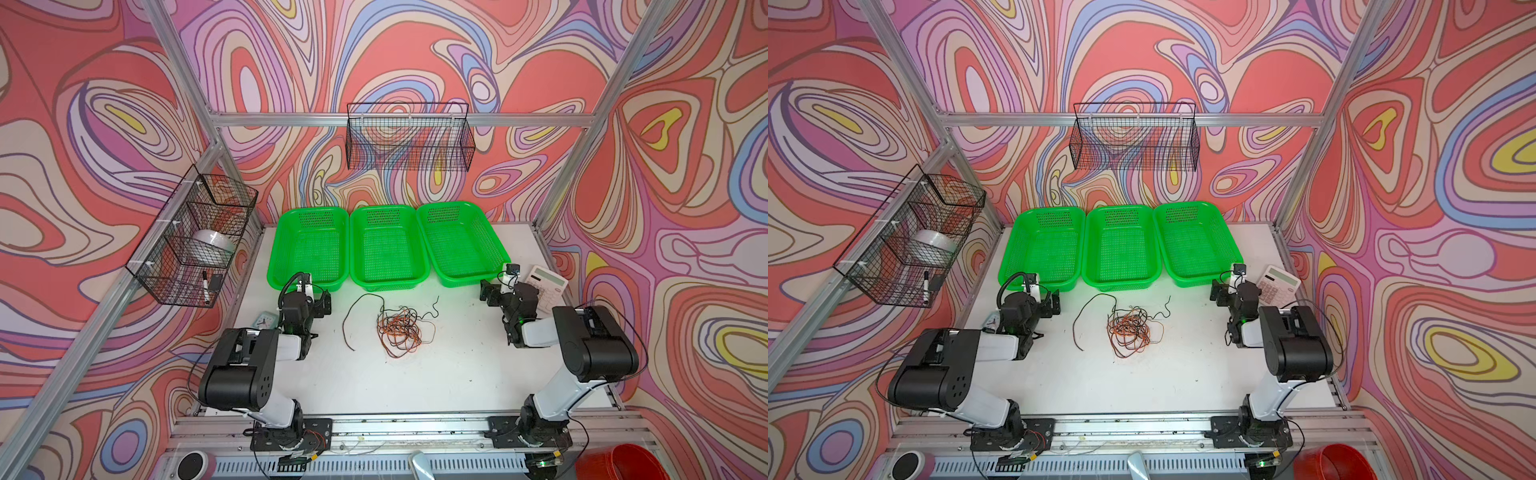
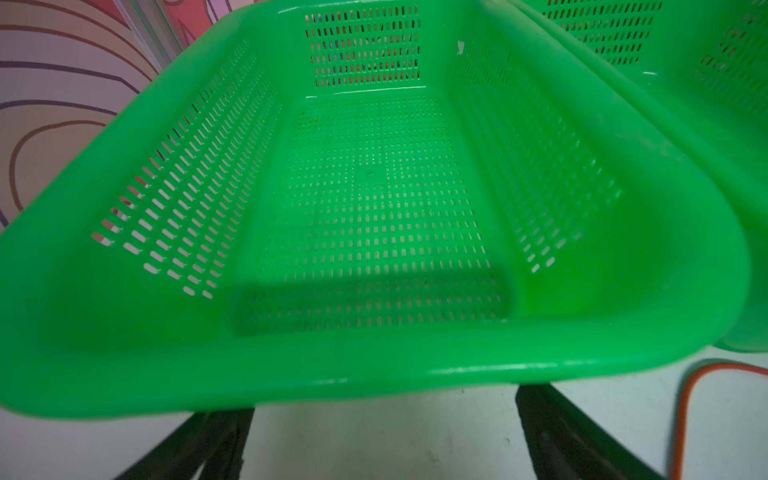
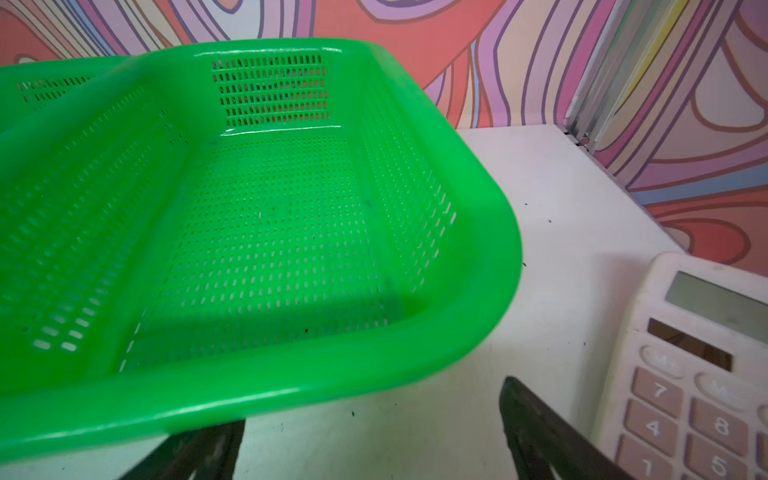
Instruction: Untangle the cables
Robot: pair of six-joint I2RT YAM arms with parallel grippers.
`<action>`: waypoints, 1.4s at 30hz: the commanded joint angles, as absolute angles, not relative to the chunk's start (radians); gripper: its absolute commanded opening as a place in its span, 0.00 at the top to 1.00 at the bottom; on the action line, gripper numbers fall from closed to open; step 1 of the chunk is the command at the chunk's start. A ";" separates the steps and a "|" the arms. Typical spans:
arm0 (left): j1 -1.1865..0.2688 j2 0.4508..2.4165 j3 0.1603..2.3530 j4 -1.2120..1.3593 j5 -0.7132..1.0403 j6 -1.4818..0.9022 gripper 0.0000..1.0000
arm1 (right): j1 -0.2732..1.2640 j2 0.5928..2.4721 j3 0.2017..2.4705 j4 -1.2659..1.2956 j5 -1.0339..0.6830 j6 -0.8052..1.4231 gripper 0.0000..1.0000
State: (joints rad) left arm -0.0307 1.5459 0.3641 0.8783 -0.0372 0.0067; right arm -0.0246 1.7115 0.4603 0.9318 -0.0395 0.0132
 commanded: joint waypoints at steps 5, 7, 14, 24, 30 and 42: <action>-0.024 1.540 0.379 0.881 -0.046 0.003 0.00 | -0.022 1.710 0.471 0.949 -0.032 0.019 0.02; -0.024 1.540 0.379 0.882 -0.046 0.003 0.00 | -0.021 1.710 0.472 0.948 -0.033 0.019 0.02; -0.024 1.540 0.377 0.883 -0.046 0.004 0.00 | -0.021 1.713 0.474 0.944 -0.032 0.023 0.02; -0.024 1.541 0.379 0.881 -0.048 0.002 0.02 | -0.022 1.712 0.474 0.945 -0.026 0.021 0.02; -0.024 1.540 0.377 0.883 -0.046 0.003 0.00 | -0.021 1.710 0.471 0.950 -0.024 0.021 0.02; -0.050 1.395 0.326 0.858 -0.283 -0.060 0.00 | -0.022 1.591 0.450 0.892 0.005 0.027 0.04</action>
State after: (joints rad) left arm -0.0422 1.4830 0.3290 0.8772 -0.1379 -0.0162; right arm -0.0246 1.6550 0.4408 0.9188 -0.0208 0.0174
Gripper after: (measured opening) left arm 0.998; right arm 0.956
